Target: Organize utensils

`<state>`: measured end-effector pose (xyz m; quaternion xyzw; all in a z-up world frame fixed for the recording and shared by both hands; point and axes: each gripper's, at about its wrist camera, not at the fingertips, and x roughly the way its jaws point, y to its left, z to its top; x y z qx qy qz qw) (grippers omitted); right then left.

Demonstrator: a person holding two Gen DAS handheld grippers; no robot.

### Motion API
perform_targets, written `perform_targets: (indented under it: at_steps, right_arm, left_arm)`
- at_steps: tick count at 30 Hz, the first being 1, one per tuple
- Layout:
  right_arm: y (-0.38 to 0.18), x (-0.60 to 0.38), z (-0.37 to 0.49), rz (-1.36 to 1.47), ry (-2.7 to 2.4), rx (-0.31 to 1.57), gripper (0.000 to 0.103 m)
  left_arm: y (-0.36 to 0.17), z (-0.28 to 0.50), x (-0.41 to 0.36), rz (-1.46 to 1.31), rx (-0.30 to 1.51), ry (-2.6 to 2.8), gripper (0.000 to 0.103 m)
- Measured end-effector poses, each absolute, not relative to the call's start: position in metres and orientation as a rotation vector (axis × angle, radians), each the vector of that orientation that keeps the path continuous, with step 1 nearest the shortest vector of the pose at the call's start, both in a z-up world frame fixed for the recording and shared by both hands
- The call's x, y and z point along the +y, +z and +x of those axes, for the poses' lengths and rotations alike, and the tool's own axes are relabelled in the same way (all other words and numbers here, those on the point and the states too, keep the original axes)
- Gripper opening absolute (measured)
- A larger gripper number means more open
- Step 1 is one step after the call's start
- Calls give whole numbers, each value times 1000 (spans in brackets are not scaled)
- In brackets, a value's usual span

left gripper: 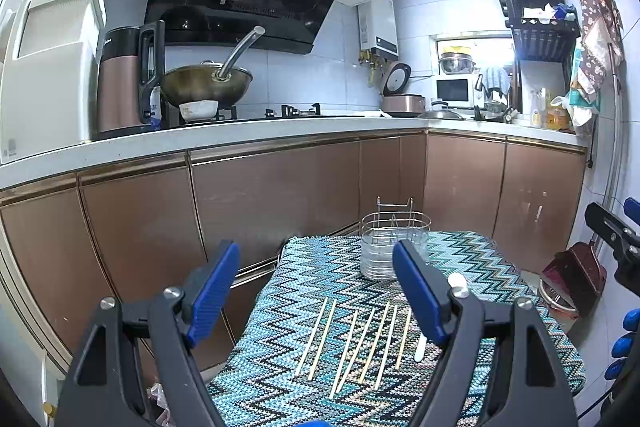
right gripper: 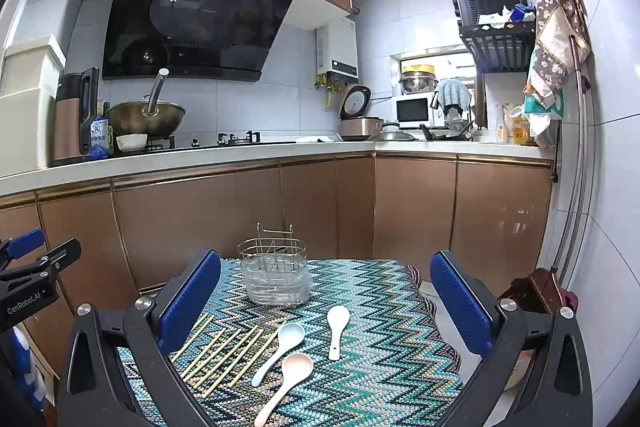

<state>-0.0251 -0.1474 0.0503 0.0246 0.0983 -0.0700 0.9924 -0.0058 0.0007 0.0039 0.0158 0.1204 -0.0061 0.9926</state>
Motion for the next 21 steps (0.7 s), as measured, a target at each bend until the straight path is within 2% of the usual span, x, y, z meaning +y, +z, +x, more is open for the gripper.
perform_targets:
  at_steps: [21]
  right_arm:
    - [50, -142, -26, 20, -131, 206, 103]
  left_arm:
    - [1, -4, 8, 19, 257, -35, 78]
